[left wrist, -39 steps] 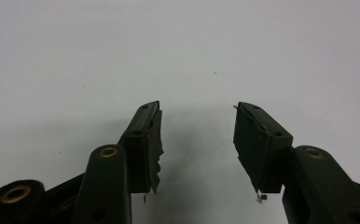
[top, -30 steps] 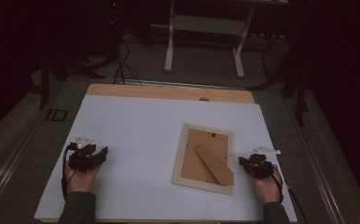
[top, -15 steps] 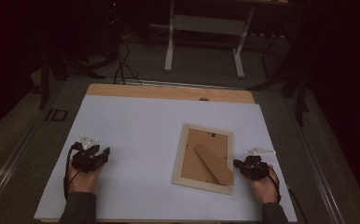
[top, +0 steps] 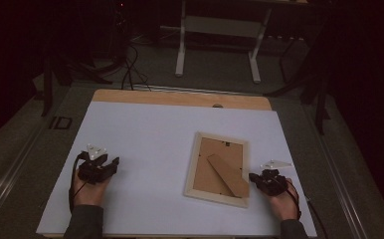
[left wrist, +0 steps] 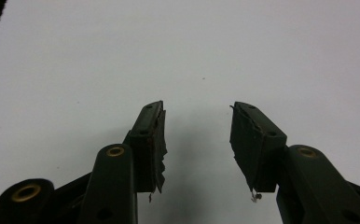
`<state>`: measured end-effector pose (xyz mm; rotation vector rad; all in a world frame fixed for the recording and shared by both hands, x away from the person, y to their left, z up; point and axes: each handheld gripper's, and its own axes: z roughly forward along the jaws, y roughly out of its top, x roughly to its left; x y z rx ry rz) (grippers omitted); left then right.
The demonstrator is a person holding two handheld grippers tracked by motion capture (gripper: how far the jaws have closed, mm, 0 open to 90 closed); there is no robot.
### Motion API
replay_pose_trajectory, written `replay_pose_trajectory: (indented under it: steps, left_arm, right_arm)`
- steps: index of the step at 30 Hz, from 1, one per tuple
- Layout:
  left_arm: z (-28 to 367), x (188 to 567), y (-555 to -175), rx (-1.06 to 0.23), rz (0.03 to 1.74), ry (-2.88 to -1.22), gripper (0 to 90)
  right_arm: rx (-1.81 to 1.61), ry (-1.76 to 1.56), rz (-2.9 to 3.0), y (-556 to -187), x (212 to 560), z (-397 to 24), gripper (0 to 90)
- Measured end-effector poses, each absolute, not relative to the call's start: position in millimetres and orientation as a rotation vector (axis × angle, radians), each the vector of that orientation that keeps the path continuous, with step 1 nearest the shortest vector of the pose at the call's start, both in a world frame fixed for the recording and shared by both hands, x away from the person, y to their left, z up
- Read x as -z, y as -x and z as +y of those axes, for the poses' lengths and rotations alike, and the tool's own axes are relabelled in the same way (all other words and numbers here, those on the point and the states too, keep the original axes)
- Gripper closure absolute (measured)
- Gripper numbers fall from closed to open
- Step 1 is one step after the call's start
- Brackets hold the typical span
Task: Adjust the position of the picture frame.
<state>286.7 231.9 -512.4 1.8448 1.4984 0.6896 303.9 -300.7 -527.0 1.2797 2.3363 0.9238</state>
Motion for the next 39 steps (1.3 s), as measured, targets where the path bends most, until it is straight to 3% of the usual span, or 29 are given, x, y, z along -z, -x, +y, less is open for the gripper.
replay_pose_trajectory:
  steps: [18,39]
  left_arm:
    - [226.4,512.2,-288.5,-0.647,1.458,-1.868,55.9]
    - [218.9,512.2,-288.2,-0.636,1.417,-1.918,64.2]
  right_arm:
    - [-0.933,-1.189,2.4,-295.4,526.6,-294.9,89.9]
    - [-0.97,-1.055,2.512,-292.1,526.4,-273.5,89.9]
